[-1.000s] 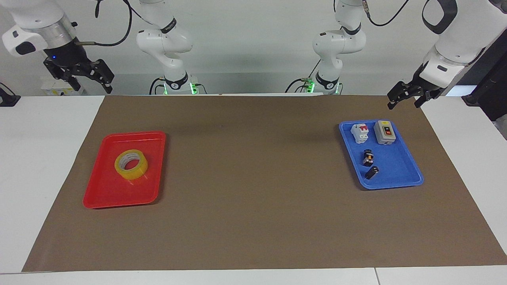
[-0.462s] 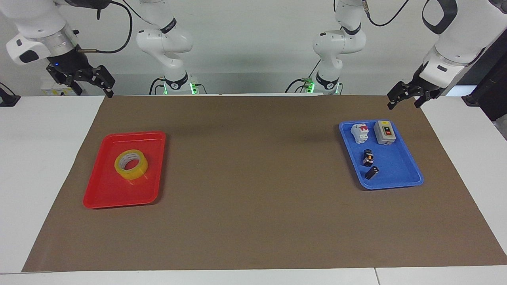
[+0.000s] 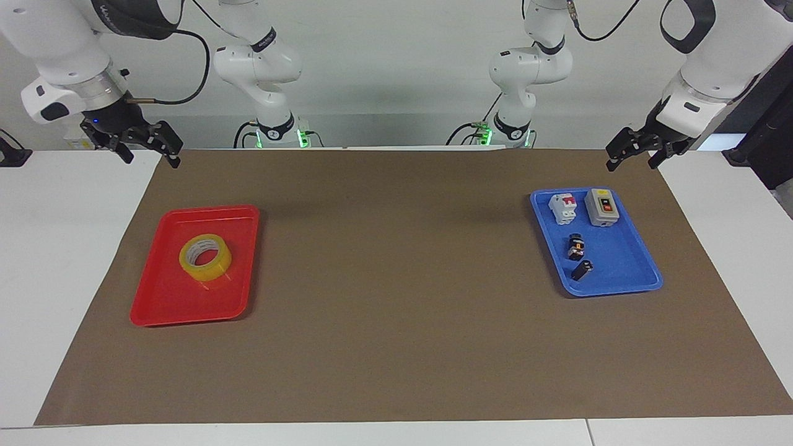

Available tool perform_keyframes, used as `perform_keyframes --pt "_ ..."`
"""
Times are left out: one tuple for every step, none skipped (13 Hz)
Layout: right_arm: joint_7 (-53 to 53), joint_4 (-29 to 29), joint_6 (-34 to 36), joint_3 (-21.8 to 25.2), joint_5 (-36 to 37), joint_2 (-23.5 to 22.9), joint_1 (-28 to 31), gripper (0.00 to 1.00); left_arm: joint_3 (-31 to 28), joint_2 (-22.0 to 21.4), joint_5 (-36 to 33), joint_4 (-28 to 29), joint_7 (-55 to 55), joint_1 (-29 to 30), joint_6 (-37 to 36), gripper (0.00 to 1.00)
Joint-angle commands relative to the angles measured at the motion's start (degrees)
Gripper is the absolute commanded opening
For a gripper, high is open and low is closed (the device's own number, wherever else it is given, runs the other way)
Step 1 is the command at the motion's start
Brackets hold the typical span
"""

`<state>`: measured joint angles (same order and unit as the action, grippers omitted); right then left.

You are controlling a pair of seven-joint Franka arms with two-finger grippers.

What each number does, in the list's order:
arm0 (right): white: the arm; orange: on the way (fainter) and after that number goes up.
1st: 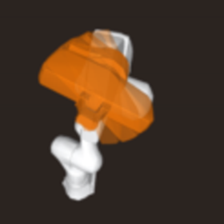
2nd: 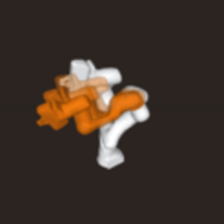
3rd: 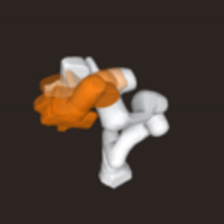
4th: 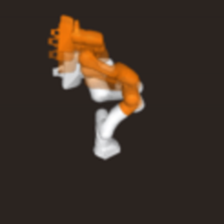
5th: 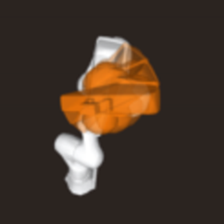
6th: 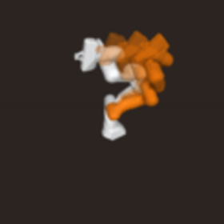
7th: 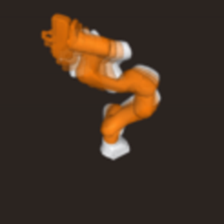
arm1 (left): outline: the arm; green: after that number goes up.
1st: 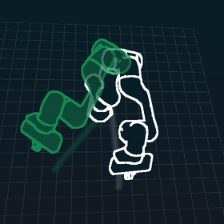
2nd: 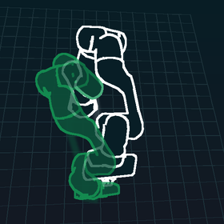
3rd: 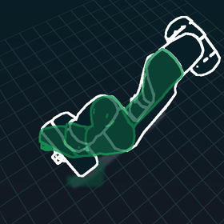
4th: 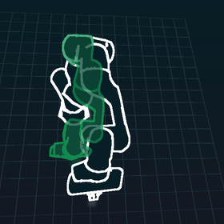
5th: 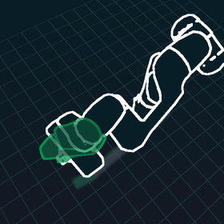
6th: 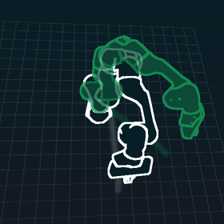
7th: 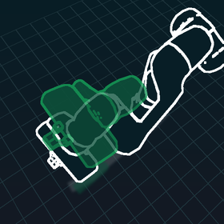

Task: Place and move tape with both arms

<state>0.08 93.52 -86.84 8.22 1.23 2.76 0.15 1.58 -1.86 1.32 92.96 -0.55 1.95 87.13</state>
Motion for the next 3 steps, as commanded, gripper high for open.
perform_keyframes --pt "0.54 2.37 -1.23 -0.39 0.35 2.08 0.38 1.0 -0.09 -0.95 1.14 0.9 -0.77 0.33 -0.03 1.0" --pt "0.54 2.37 -1.23 -0.57 0.35 2.08 0.38 1.0 -0.09 -0.95 1.14 0.82 -0.77 0.33 -0.03 1.0" --pt "0.54 2.28 -1.23 -0.57 0.35 2.08 0.38 1.0 -0.09 -0.95 1.14 0.9 -0.77 0.33 -0.03 1.0"
